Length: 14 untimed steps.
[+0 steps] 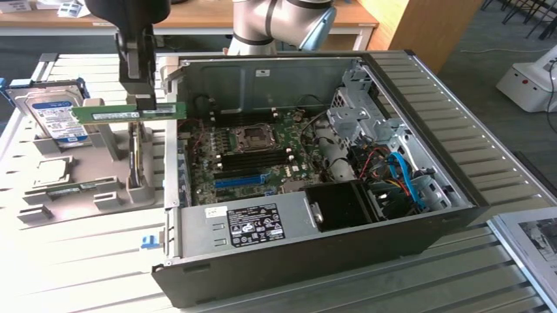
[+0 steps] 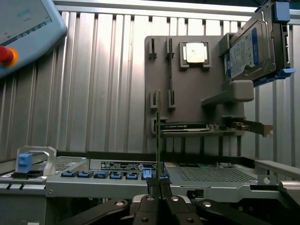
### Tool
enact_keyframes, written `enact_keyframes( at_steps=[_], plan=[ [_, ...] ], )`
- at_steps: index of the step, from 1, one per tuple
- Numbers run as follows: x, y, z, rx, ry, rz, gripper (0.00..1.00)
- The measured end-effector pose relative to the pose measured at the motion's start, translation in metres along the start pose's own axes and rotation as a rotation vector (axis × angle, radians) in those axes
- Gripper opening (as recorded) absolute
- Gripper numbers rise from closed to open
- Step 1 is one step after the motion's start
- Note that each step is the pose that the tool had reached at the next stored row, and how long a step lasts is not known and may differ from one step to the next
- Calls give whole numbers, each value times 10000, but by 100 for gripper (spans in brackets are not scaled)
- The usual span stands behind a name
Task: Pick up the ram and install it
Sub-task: 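Pick up the ram and move it above insertion slot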
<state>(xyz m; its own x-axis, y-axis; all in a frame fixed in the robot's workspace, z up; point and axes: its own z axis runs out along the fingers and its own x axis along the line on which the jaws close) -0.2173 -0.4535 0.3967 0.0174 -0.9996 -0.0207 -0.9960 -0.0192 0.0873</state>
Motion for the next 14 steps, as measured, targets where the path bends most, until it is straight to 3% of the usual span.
enact_keyframes(
  at_steps=[5,10,14],
  plan=[
    [0,19,2,127,4,-36,11],
    [0,18,2,137,4,-40,11],
    [1,-35,-3,137,4,-40,11]
  ],
)
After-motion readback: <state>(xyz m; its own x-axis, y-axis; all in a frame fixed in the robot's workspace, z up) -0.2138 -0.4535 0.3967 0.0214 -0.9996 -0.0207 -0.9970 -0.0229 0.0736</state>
